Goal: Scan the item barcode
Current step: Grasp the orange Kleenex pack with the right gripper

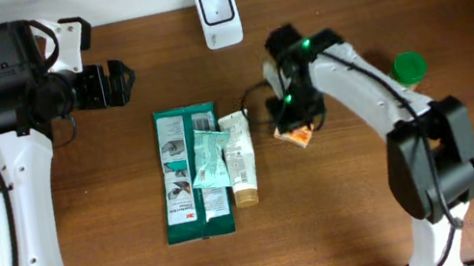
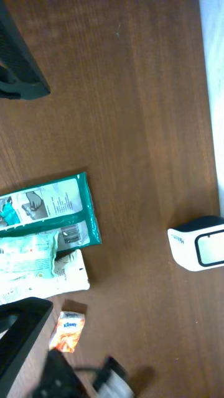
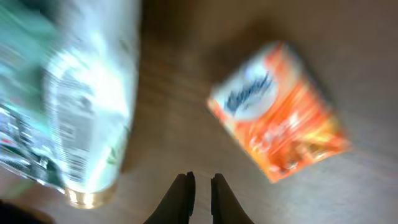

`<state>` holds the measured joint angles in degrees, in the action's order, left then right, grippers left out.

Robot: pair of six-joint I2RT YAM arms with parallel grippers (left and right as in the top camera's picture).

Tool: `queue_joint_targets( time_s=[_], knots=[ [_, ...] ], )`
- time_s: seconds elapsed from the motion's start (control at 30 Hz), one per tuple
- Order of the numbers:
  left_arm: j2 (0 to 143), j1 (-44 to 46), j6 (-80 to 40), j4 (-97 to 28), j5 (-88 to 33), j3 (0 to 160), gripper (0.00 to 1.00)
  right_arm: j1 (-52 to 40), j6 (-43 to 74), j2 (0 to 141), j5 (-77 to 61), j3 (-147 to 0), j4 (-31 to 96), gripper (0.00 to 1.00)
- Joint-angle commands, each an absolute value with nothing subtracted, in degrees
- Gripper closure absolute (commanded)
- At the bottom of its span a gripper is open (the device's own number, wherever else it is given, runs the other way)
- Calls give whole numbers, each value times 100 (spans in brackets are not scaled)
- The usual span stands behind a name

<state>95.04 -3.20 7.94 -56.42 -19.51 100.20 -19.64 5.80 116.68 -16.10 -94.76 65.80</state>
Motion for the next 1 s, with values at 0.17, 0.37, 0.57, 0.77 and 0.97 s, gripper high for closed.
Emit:
queue_joint_targets(
  time_s=[0.17,0.37,0.57,0.77,0.97],
  knots=[
    [9480,-349,891,-5655,-1951,10099,1,-1857,2152,12418,-493,-9504,4838,92],
    [9480,-351,888,-5655,-1951,10099,1,-1800,1861,12672,-493,-9504,4812,92],
    [9480,-349,888,-5655,-1951,10099,1,-1793,-681,12658,-2434,-9699,7319,95],
    [9480,-349,888,-5655,-1951,10099,1,-1446,1011,12331,30,-9725,7769,96],
    [9480,-351,888,-5655,-1951,10099,1,-1142,167,11981,-836,-9745,7557,83]
  ],
)
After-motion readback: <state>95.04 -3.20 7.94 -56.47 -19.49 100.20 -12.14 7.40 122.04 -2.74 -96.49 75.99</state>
